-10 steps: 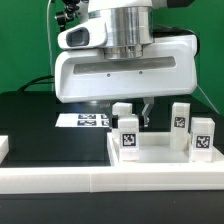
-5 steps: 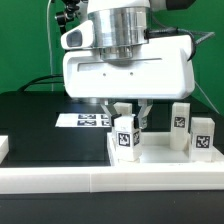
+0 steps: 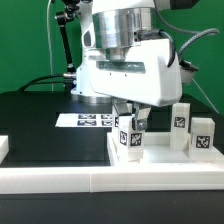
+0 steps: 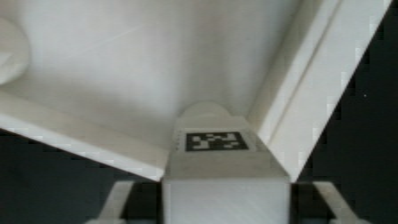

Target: Assemble square table

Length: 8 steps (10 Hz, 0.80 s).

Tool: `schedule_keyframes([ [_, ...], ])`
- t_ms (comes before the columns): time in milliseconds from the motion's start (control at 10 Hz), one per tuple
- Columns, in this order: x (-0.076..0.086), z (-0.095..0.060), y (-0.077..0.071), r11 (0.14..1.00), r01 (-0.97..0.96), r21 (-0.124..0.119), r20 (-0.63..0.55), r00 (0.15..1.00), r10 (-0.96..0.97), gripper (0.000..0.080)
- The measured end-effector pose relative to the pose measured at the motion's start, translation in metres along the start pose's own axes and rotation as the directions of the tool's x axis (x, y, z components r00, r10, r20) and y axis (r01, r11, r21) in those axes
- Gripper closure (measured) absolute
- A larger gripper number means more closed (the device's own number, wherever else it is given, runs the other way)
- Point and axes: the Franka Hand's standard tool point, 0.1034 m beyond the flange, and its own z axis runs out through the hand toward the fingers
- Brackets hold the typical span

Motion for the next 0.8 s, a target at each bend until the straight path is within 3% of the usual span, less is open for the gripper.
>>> schedule_keyframes([
  [300, 0.0003, 0.0006, -0.0002, 1.000, -0.014, 0.007, 0.004, 1.000, 0.014, 0.0504],
  [400, 0.0004, 0.0007, -0.0001, 1.000, 0.023, 0.007, 0.004, 1.000, -0.023, 0.0289],
  [500, 0.0007, 0.0004, -0.0003, 0.998, 0.069, 0.006, 0.004, 0.998, -0.069, 0.0289],
  [600, 0.0017, 0.0008, -0.0004, 0.981, 0.193, 0.005, 0.001, 0.981, -0.193, 0.0180],
  [800, 0.0030, 0.0012, -0.0003, 0.926, 0.378, 0.005, -0.003, 0.926, -0.378, 0.0159],
])
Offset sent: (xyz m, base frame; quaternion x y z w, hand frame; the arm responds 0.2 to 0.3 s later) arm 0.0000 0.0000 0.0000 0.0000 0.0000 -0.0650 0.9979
